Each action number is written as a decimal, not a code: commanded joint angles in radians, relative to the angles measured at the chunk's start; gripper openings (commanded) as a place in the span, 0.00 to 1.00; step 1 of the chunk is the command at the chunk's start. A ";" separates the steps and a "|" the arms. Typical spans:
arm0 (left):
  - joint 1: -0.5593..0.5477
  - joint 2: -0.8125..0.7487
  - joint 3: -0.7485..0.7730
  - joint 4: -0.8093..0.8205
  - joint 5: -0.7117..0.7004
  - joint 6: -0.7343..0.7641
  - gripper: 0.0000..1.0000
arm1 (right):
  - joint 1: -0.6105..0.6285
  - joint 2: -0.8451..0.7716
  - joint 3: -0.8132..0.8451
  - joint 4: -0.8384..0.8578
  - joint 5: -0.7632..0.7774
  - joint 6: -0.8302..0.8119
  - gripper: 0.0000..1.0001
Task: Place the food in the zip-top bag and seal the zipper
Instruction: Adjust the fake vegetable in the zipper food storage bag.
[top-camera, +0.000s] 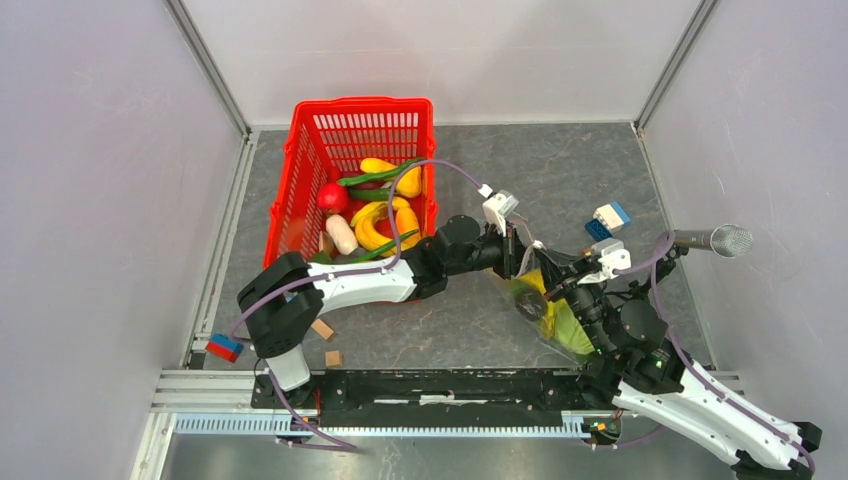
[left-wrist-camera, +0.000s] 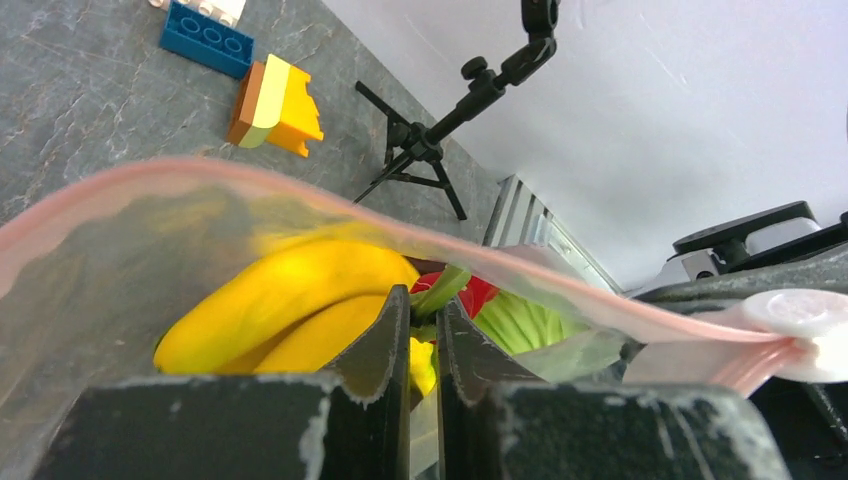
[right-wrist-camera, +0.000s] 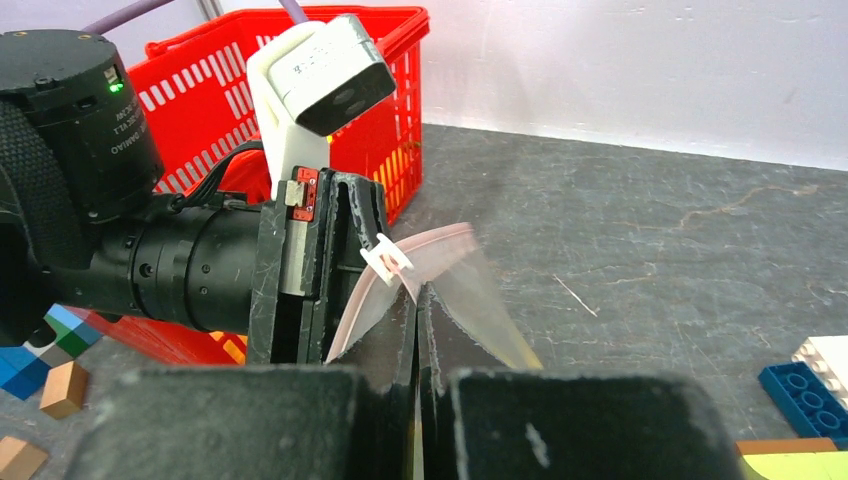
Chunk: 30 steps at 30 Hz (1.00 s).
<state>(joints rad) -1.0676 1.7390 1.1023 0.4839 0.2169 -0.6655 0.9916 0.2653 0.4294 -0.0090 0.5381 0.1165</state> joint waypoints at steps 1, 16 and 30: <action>-0.051 0.069 -0.021 0.094 0.103 -0.054 0.02 | 0.011 -0.010 0.034 0.195 -0.101 0.040 0.00; -0.045 -0.136 0.010 -0.280 -0.004 0.173 0.43 | 0.012 -0.052 0.031 0.151 0.047 0.030 0.00; -0.034 -0.351 0.097 -0.531 -0.081 0.246 0.69 | 0.012 -0.037 0.041 0.127 0.041 0.008 0.00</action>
<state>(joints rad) -1.1053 1.4719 1.1511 0.0429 0.1650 -0.4690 0.9997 0.2226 0.4294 0.0280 0.5785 0.1303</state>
